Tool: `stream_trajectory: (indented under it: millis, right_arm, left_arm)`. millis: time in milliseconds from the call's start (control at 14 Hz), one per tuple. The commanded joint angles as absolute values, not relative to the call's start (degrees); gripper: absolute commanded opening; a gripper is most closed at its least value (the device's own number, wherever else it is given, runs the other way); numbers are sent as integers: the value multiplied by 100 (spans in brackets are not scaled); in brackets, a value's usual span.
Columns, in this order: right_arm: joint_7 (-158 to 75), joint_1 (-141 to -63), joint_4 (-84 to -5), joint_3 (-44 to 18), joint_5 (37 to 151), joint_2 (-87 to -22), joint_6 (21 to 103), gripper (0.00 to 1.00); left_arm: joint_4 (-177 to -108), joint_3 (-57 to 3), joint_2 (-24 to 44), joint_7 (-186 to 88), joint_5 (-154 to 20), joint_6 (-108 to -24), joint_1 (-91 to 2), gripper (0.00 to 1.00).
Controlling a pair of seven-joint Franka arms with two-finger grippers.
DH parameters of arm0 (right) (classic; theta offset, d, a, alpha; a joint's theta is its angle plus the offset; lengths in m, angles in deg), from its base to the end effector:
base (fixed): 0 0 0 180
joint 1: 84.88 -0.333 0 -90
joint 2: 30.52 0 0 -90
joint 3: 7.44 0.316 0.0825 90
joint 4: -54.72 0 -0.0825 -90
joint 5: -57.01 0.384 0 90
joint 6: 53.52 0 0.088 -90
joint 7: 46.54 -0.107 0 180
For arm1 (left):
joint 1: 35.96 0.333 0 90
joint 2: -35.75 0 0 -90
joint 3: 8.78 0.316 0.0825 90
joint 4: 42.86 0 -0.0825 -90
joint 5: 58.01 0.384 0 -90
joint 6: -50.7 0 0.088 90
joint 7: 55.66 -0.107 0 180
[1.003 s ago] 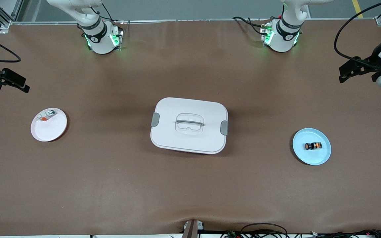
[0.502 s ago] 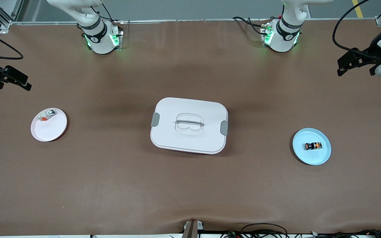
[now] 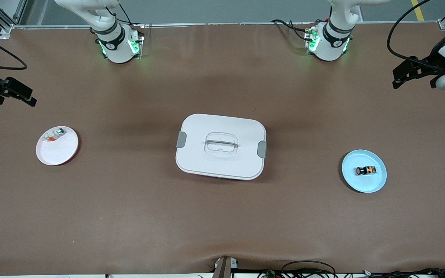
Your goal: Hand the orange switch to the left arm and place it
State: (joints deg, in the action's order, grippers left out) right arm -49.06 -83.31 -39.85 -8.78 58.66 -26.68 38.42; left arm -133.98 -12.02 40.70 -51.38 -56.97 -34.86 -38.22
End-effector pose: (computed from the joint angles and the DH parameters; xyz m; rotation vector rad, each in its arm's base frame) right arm 0.5359 -0.0247 0.6263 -3.1076 0.1484 -0.0330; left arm 0.5171 -0.0492 0.6549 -3.1176 0.0308 0.0137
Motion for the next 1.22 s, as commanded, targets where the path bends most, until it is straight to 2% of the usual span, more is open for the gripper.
stream_trajectory:
  millis: [0, 1147]
  right_arm:
    - [-4839, -8312, -4082, -840, 5833, -2542, 3938, 100]
    - [-4839, -8312, -3985, -840, 5860, -2551, 3973, 100]
  left_arm:
    - [-13444, -1159, 4190, -5188, -5941, -3455, -3834, 100]
    - [-13303, -1115, 4067, -5171, -5678, -3447, -3807, 100]
